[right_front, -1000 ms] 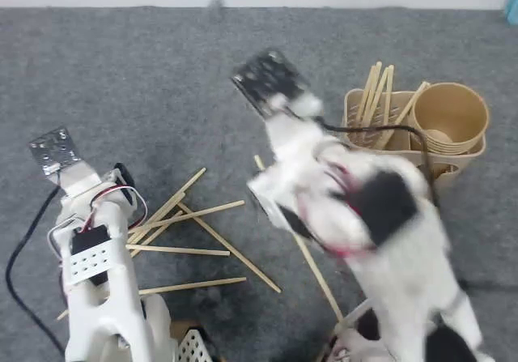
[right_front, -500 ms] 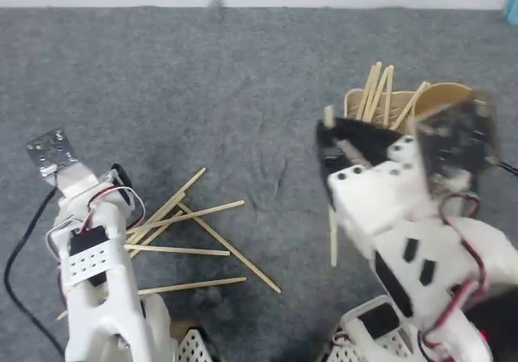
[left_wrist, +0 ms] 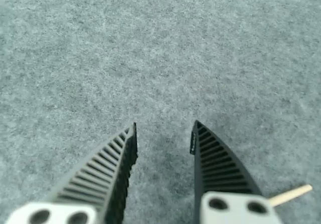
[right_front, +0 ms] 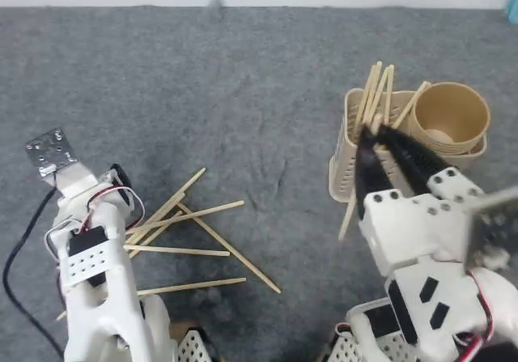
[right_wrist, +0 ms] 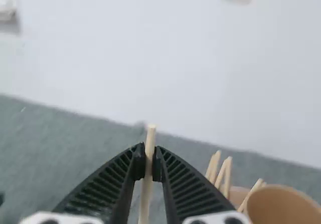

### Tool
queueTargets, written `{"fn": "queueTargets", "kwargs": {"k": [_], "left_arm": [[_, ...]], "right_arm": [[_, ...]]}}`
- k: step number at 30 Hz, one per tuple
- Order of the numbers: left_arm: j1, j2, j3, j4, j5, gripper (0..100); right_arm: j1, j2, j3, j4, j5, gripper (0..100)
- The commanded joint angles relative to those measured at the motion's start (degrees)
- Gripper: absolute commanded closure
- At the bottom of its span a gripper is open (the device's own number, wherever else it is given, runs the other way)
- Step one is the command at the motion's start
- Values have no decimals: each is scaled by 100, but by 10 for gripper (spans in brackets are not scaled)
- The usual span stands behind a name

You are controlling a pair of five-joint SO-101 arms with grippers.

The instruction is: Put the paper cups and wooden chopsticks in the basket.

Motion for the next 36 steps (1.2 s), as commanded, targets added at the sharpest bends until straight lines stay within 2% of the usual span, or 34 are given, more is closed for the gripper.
{"fn": "queueTargets", "kwargs": {"k": [1, 6, 14, 25, 36], "left_arm": [[-35, -35, -145, -123, -62, 831], [-35, -35, -145, -123, -62, 831], [-35, -35, -136, -132, -62, 831], [-35, -35, -145, -141, -62, 831], [-18, -35, -145, -149, -202, 832]], "right_arm": [[391, -259, 422, -1288, 53, 990], [813, -268, 747, -2510, 53, 990], [884, 400, 905, -3802, 97, 990], [1552, 1481, 1081, -3873, 53, 990], [1437, 1525, 2787, -3934, 44, 990]]}}
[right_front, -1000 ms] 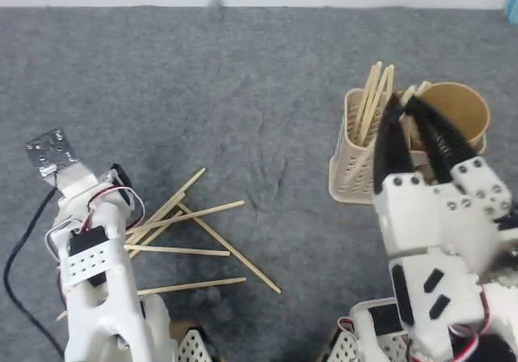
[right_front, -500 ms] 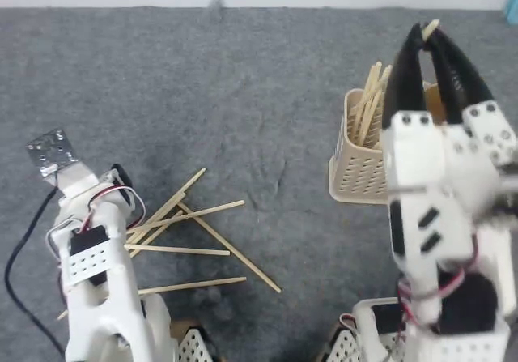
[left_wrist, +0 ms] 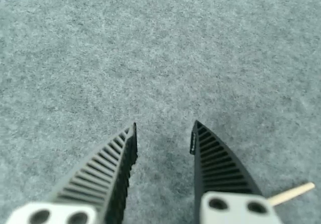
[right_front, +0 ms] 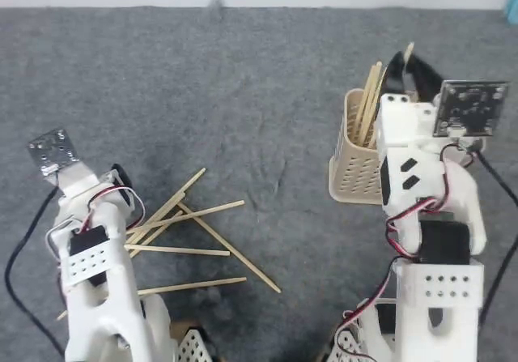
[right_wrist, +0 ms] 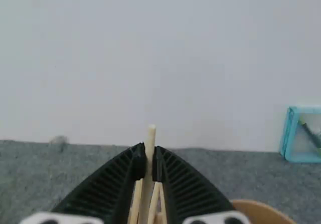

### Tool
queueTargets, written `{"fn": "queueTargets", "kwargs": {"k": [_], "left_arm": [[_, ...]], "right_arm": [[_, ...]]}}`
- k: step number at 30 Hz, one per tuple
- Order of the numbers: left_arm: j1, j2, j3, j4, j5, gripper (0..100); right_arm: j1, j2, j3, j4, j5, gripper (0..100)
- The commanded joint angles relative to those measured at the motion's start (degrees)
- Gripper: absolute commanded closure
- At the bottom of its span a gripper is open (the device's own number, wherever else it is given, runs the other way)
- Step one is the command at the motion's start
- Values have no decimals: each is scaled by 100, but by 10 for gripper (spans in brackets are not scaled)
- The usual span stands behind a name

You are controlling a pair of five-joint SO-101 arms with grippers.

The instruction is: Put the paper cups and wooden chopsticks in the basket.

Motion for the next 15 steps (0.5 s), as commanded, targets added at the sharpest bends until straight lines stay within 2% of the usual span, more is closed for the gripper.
{"fn": "queueTargets", "kwargs": {"k": [1, 11, 15], "left_arm": [[-18, -35, -145, -149, -88, 832], [-18, -35, -145, -149, -88, 832], [-18, -35, -145, -149, -88, 832]], "right_arm": [[-66, 22, 308, -163, 35, 990], [-66, 13, 1222, -163, 35, 981], [-75, -22, 1160, -154, 35, 890]]}}
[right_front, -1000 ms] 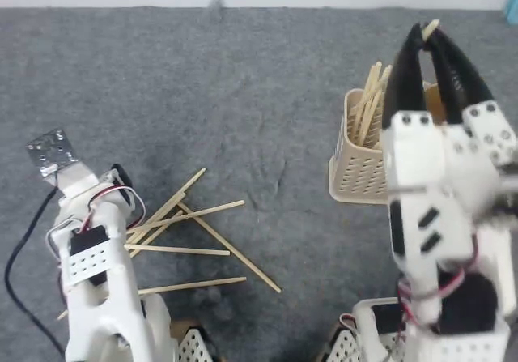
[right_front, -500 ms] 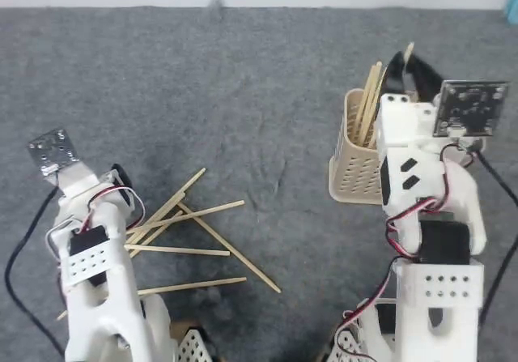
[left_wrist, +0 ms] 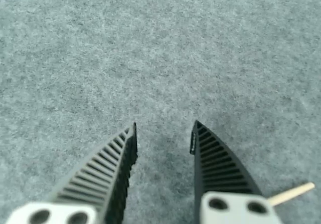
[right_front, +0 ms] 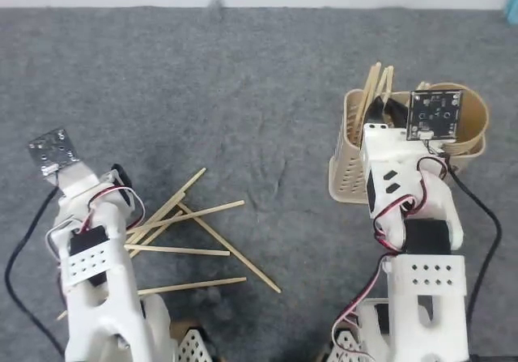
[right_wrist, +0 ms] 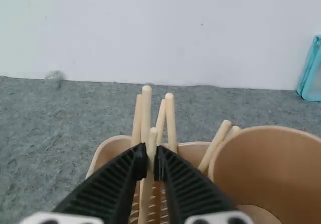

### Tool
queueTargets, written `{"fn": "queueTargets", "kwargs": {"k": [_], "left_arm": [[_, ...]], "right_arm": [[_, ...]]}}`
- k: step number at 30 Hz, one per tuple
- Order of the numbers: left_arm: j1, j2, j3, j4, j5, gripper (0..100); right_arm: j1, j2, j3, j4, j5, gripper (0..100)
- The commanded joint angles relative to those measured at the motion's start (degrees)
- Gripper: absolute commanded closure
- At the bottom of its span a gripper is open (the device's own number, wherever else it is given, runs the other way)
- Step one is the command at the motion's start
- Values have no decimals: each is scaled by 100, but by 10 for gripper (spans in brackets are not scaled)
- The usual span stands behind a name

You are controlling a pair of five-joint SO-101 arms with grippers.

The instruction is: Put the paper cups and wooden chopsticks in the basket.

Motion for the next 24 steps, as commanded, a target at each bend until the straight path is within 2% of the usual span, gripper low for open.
{"fn": "queueTargets", "kwargs": {"k": [1, 8, 15, 18, 22, 24], "left_arm": [[-18, -35, -145, -149, -88, 832], [-18, -35, -145, -149, -88, 832], [-18, -35, -145, -149, -88, 832], [-26, -35, -145, -149, -88, 832], [-35, -35, -136, -123, -88, 832], [-44, -44, -127, -114, -88, 832]], "right_arm": [[-40, -75, -176, -92, 35, 867], [-40, -927, -809, 136, 88, 861], [-119, -1587, -2180, 2176, 44, 862], [-716, -1710, -2497, 3099, 44, 863], [-2255, -1648, -2479, 4180, 97, 892], [-2747, -1596, -2409, 4470, 88, 936]]}}
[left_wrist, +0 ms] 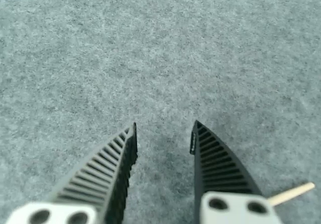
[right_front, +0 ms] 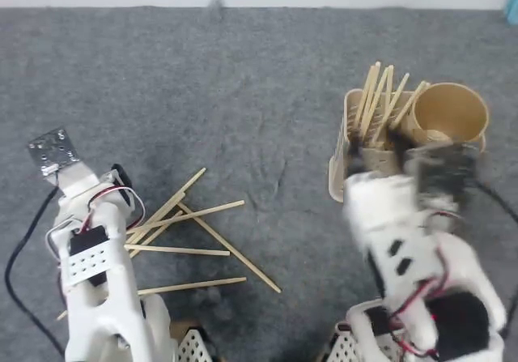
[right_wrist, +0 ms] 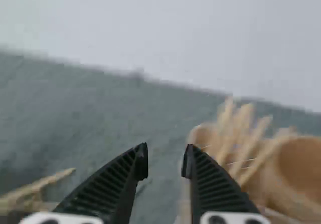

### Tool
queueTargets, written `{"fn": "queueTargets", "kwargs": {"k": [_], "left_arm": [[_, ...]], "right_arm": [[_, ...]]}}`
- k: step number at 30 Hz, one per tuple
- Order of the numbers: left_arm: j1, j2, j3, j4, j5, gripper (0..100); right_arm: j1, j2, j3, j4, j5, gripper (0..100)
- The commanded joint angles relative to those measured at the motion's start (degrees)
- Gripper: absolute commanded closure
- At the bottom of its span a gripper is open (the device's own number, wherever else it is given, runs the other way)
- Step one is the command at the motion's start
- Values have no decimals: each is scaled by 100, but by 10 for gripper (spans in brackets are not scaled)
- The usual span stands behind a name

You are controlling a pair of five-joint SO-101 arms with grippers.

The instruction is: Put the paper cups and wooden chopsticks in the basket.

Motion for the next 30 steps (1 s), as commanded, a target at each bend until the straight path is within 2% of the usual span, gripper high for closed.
{"fn": "queueTargets", "kwargs": {"k": [1, 3, 9, 14, 19, 23, 30], "left_arm": [[-44, -44, -127, -114, -88, 832], [-44, -44, -127, -114, -88, 833], [-44, -44, -136, -9, -97, 833], [-44, -44, -154, 44, -97, 833], [-35, -44, -163, 53, -97, 831], [0, -35, -163, 62, -325, 830], [185, 18, -426, 607, -633, 830]], "right_arm": [[-971, 4, -132, 497, 53, 961], [-1279, 75, 88, 497, 62, 994], [-1938, 611, 1424, 145, 70, 991], [-2079, 1147, 2901, -1569, 9, 991], [-2079, 1789, 3824, -3415, -888, 991], [-2053, 2369, 4193, -4418, -1231, 991], [-2026, 3512, 4712, -5842, -1204, 991]]}}
